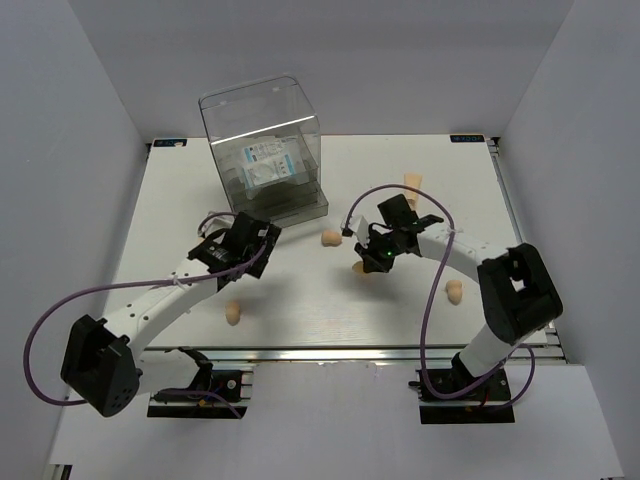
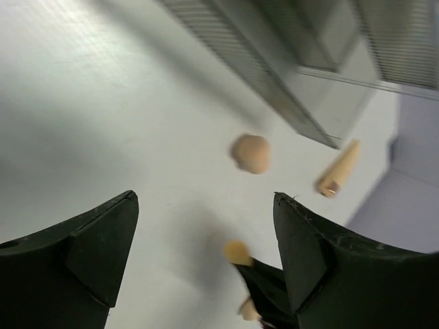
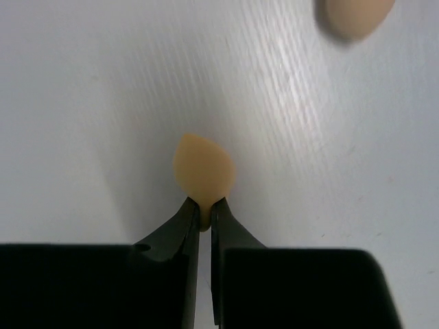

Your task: Organize the makeup

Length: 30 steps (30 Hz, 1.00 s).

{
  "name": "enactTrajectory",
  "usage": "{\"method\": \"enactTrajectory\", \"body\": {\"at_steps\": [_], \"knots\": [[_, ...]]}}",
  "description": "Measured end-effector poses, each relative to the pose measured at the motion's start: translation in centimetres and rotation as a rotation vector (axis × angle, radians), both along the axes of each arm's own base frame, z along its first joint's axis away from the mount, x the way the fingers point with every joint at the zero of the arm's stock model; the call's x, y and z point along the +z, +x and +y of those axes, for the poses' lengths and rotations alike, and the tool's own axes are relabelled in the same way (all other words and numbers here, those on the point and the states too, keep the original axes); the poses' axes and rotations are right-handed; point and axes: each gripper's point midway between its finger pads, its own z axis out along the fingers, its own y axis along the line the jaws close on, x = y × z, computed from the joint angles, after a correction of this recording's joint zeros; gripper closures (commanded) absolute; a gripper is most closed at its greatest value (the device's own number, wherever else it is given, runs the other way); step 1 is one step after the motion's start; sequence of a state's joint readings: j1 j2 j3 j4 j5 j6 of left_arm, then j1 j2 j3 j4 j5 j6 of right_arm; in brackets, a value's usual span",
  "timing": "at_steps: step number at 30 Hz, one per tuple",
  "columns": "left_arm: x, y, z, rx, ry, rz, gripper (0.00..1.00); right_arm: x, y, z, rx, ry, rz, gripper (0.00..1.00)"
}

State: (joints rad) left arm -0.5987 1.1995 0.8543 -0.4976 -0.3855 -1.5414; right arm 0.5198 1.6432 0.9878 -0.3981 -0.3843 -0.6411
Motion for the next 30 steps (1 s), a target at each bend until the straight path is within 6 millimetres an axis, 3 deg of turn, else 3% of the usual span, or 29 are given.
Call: {"method": "enactTrajectory", "body": {"at_steps": [3, 9, 12, 15, 18, 19, 23, 26, 30], "knots": [[-1.8, -2.0, 1.6, 0.048, 0.073, 0.151, 0.06, 3.6, 0.7, 2.2, 0.062, 0.112, -0.081, 0.98], [-4.7, -5.7, 4.3, 0.170, 0.201, 0.426, 0.02, 15.5, 7.3, 9.8, 0.155, 0.363, -0.432, 0.97], [-5.8, -7.2, 5.4, 0.203, 0.232, 0.507, 0.02, 19.2, 10.1, 13.7, 0.182, 0.430, -0.548, 0.95], [-6.8, -8.3, 6.3, 0.231, 0.229, 0.566, 0.02, 19.1, 12.1, 16.7, 0.180, 0.431, -0.599, 0.92], [-7.2, -8.7, 7.2, 0.251, 0.236, 0.597, 0.02, 15.6, 13.6, 18.6, 0.166, 0.378, -0.582, 0.81], [-7.3, -8.7, 7.4, 0.253, 0.239, 0.600, 0.02, 14.3, 13.8, 19.0, 0.162, 0.358, -0.572, 0.70], [-7.7, -8.7, 7.7, 0.243, 0.255, 0.616, 0.03, 10.4, 14.5, 18.9, 0.135, 0.282, -0.531, 0.47], [-8.7, -9.0, 8.1, 0.234, 0.259, 0.635, 0.05, 9.9, 14.9, 18.5, 0.115, 0.258, -0.532, 0.43], [-10.4, -10.1, 8.7, 0.229, 0.286, 0.702, 0.10, 10.8, 15.2, 18.3, 0.092, 0.267, -0.543, 0.43]]}}
